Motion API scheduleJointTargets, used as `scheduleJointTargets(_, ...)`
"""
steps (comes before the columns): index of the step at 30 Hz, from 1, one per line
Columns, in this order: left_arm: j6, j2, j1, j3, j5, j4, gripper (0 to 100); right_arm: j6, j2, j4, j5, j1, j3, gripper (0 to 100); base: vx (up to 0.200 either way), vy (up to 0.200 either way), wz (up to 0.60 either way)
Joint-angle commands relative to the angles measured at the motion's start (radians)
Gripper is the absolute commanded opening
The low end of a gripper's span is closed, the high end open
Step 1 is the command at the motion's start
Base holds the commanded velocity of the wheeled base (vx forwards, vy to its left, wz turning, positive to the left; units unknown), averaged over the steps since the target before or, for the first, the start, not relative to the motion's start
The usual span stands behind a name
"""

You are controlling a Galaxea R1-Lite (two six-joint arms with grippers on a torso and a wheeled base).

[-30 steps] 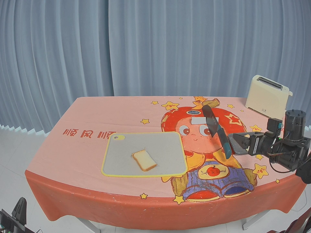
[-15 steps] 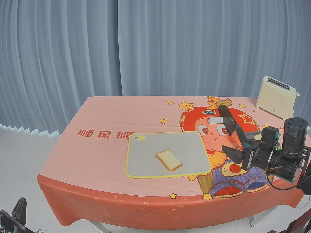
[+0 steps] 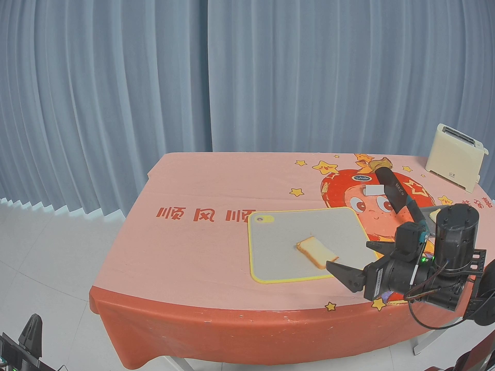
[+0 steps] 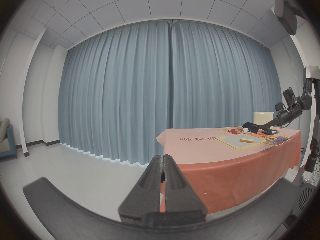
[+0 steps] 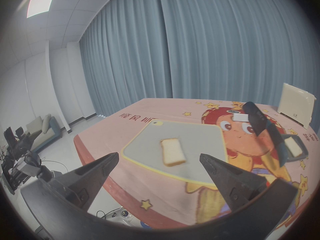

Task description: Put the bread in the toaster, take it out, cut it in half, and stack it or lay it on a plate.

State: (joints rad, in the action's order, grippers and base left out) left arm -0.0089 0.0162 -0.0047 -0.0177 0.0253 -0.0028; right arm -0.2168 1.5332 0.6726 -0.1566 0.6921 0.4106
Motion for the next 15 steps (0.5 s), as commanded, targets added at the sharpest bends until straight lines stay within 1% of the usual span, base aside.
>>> scheduleJointTargets(1,0.0,-0.001,0.0,0.018,0.001,0.0,0,-0.004,0.082,0.004,-0.012,0.032,0.019,100,0.0,0.0,0.0)
scheduleJointTargets(3,0.0,-0.001,0.0,0.018,0.001,0.0,0,0.002,0.133,-0.008,-0.015,0.032,0.051,100,0.0,0.0,0.0)
scheduleJointTargets(6,0.0,-0.001,0.0,0.018,0.001,0.0,0,0.005,0.162,-0.008,-0.014,0.032,0.071,100,0.0,0.0,0.0)
scheduleJointTargets(7,0.0,-0.001,0.0,0.018,-0.001,0.0,0,0.008,0.199,-0.013,-0.014,0.023,0.103,100,0.0,0.0,0.0)
scheduleJointTargets(8,0.0,-0.001,0.0,0.018,-0.001,0.0,0,0.008,0.199,-0.013,-0.014,0.023,0.103,100,0.0,0.0,0.0)
scheduleJointTargets(12,0.0,-0.001,0.0,0.018,0.001,0.0,0,0.037,0.22,-0.073,-0.014,0.009,0.148,100,0.0,0.0,0.0)
scheduleJointTargets(15,0.0,-0.001,0.0,0.018,-0.001,0.0,0,0.043,0.226,-0.099,-0.014,0.009,0.171,100,0.0,0.0,0.0)
